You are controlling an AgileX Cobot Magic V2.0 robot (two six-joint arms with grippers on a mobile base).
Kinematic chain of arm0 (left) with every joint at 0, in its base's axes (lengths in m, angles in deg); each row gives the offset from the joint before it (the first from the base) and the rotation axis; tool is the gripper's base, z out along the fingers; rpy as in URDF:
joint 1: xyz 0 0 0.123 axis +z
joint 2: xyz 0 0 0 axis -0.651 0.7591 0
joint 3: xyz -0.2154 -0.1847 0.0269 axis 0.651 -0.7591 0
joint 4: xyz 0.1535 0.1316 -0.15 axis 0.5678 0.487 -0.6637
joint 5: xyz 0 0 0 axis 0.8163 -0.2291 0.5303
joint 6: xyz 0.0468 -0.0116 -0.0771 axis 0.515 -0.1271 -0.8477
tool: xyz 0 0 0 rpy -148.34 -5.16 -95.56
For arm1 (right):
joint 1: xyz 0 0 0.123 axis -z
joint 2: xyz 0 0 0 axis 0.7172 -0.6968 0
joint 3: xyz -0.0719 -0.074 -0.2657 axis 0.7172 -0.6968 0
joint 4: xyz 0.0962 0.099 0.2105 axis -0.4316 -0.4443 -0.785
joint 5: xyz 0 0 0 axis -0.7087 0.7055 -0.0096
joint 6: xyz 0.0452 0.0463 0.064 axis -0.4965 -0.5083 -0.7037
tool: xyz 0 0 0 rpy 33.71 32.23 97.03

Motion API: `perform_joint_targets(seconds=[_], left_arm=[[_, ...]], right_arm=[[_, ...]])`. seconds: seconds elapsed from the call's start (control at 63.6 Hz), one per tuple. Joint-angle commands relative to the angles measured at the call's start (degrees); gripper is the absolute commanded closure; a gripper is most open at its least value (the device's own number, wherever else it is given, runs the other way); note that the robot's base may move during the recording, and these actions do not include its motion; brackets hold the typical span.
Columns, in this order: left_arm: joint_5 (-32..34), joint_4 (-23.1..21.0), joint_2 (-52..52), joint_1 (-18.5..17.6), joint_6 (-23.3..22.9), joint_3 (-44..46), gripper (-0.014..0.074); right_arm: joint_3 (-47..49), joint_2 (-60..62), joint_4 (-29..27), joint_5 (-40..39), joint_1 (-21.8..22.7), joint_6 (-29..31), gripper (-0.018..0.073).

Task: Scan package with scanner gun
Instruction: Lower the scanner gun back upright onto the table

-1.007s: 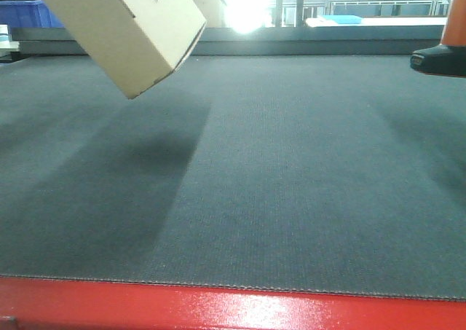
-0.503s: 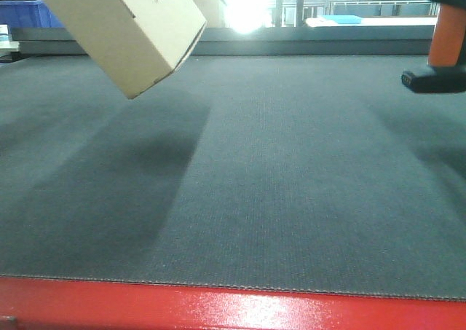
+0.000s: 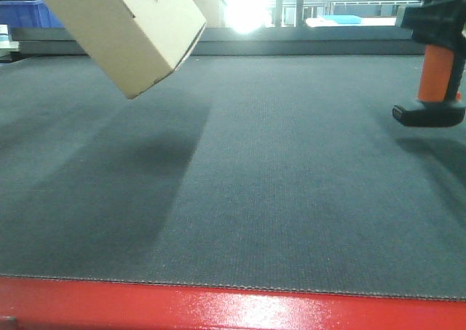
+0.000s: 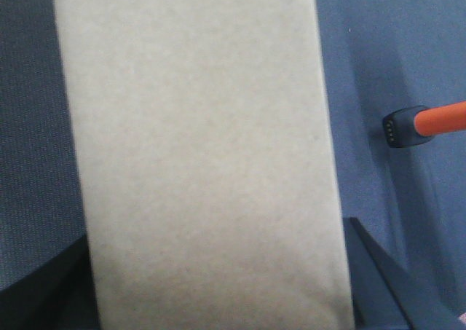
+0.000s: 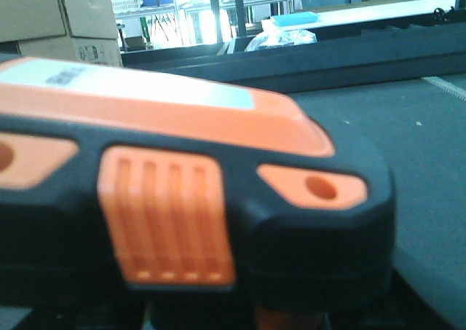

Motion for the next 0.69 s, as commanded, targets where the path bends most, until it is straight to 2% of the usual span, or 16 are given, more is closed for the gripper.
perform_joint_targets(seconds=[0.0, 0.676], left_arm=[[0.48, -0.58, -0.77, -0.23, -0.2, 0.51, 0.0707], [0.48, -0.58, -0.77, -0.23, -0.2, 0.51, 0.0707]], right_arm=[[0.36, -0.87, 0.58, -5.41, 0.17, -0.35, 0.0718], [0.36, -3.14, 0.58, -6.09, 0.17, -0.35, 0.0718]])
